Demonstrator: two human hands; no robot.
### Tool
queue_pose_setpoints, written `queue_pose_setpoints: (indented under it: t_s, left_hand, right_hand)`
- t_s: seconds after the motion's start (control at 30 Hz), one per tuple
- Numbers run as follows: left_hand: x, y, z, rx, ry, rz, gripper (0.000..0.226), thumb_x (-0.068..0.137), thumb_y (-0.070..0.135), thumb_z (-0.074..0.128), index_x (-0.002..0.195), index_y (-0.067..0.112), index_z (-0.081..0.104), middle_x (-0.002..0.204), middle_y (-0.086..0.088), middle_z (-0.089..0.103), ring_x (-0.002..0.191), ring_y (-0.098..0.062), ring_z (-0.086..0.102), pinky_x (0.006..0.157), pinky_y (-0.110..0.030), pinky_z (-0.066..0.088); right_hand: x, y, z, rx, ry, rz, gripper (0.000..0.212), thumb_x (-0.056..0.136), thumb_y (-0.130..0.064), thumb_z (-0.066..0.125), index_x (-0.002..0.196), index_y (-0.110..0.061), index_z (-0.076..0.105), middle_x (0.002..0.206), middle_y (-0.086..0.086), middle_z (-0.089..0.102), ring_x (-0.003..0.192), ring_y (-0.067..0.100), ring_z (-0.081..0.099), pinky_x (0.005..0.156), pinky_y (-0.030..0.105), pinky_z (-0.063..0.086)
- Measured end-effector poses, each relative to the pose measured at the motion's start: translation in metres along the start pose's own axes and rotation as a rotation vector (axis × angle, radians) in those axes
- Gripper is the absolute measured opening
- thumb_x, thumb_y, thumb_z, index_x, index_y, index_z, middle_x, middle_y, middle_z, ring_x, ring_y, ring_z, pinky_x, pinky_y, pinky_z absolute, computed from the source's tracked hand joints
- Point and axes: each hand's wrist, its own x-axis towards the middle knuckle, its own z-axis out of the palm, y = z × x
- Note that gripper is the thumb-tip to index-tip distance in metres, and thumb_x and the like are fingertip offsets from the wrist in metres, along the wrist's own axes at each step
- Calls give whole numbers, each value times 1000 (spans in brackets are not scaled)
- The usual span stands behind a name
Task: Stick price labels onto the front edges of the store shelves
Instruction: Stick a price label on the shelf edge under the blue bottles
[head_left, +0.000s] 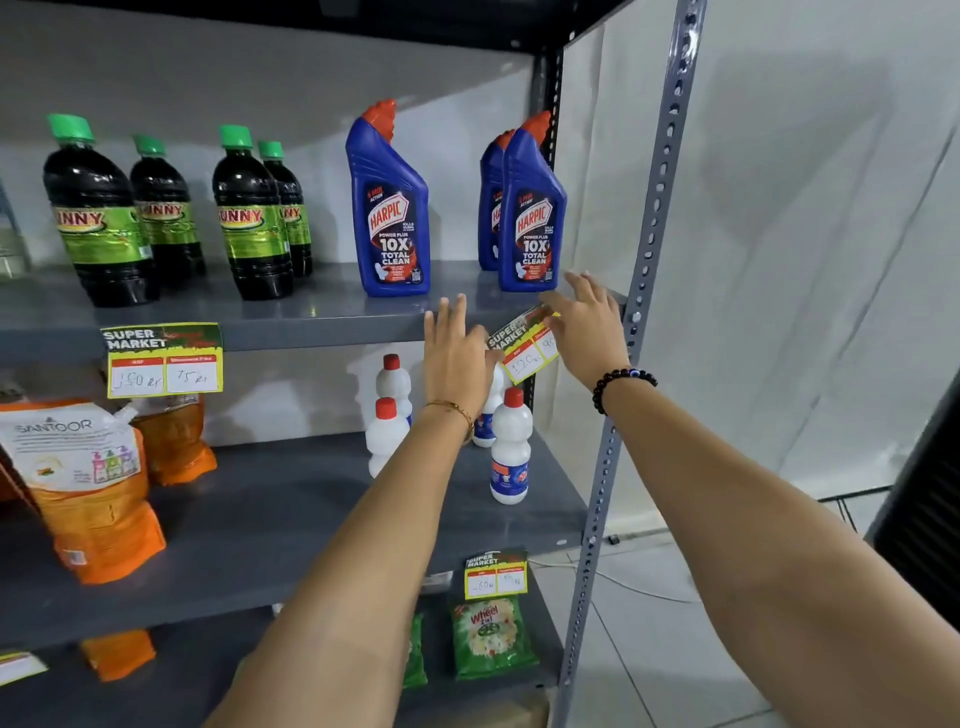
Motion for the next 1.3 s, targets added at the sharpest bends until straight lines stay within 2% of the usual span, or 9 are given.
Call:
queue_pose_setpoints:
  t_s: [0.17,0.3,0.47,0.63,0.7,0.77,0.87,1.17,1.3]
  left_hand:
    - [6,2,-1,-14,44,-45,20,94,20,53,105,6,62,146,-15,41,142,-32,25,120,-44,10]
    - [6,6,-6,12,55,-32,20,96,19,48,107,7,59,136,-12,50,135,-31,34,118,-45,15]
    - [4,-1,-20,-2,69,6,15,93,16,51,98,5,59,122,-11,58,119,-28,47,114,-44,25]
    - [1,-23,-32,89,55,17,13,91,18,54,94,6,59,116,-10,60,110,-26,53,112,-44,31]
    - [1,-26,-34,104,49,36,12,92,17,53,94,7,58,112,-10,62,103,-27,56,106,-42,38]
    - [3,-25,-37,110,64,34,12,93,19,51,93,8,57,105,-10,63,93,-27,58,84,-36,47]
    - [11,-21,-41,153,85,13,15,95,23,48,95,10,54,98,-10,63,86,-25,60,63,-29,41]
    - [24,-15,-43,196,26,-69,18,96,24,46,104,9,51,109,-13,60,99,-28,57,72,-38,48]
    - [25,-15,-41,147,52,-122,25,91,28,52,108,11,48,109,-11,62,99,-28,57,69,-37,46]
  right_hand:
    - [11,3,0,19,38,1,16,90,-14,56,105,-7,61,133,15,51,132,32,36,108,46,34]
    - [10,12,0,-10,-5,-43,14,89,-13,56,100,-8,63,133,14,52,134,32,34,113,48,27]
    - [4,12,2,149,-41,-57,11,88,-10,55,91,-7,65,131,15,55,132,33,38,115,49,23]
    - [0,-8,10,265,-106,-55,9,86,-7,55,84,-5,64,110,12,62,109,29,53,109,43,33]
    - [-1,-14,14,291,-87,-24,9,86,-6,56,85,-4,65,110,13,61,104,30,53,100,40,42]
    - [1,-16,14,302,-67,10,9,86,-5,56,87,-3,65,110,14,60,103,31,53,93,41,48]
    - [7,-17,8,302,-62,33,11,89,-10,55,95,-5,63,110,15,61,105,32,54,90,42,51]
    - [20,-26,2,170,-95,105,27,92,-19,51,112,-1,53,117,19,60,107,36,54,90,44,49]
    - [19,-27,5,239,-58,158,39,86,-28,59,113,-3,47,118,15,60,108,33,54,91,44,49]
